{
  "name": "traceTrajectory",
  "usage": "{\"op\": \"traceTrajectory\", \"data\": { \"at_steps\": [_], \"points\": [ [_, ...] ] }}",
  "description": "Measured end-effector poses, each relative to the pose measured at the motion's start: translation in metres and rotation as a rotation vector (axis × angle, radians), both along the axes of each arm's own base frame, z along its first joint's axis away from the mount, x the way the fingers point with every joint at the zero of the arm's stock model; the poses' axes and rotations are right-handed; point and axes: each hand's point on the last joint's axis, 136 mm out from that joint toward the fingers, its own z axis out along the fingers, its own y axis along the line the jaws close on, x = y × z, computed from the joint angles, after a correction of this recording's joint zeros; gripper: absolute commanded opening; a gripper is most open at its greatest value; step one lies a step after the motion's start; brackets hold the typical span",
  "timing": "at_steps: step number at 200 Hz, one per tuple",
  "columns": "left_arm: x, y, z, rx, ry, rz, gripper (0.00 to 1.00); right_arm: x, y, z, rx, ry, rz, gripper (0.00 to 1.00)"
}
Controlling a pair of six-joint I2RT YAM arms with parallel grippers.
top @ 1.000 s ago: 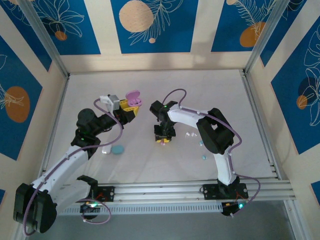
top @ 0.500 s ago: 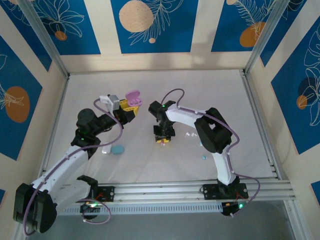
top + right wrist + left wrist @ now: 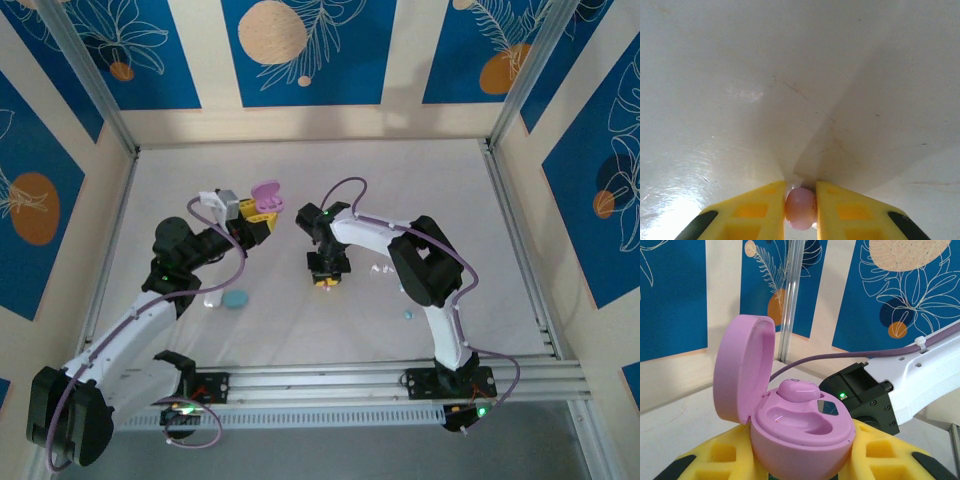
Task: Insert wireless bluetooth earbuds into charging case
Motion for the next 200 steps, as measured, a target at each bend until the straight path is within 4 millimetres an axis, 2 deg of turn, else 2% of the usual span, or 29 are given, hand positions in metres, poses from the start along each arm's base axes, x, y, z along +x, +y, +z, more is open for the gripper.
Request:
{"op": "traceTrajectory", "data": {
  "at_steps": [60,110,160,200],
  "points": [
    [-0.001,0.0,0.001,-0.001,-0.002,0.0,0.23,0.002,-0.002,0.004,0.034,-0.003,-0.02,0.2],
    [0.0,0.0,0.001,0.0,-0.002,0.0,0.23,0.012,-0.008,0.03,0.142,-0.039,-0.08,0.2],
    [0.007,-0.005,-0.01,0.008,0.022,-0.007,0.23,0.022,-0.007,0.082,0.332,-0.092,-0.148,0.2],
    [0.011,-0.014,-0.015,0.007,0.019,-0.026,0.23,0.03,-0.012,0.155,0.506,-0.216,-0.177,0.2]
  ]
}}
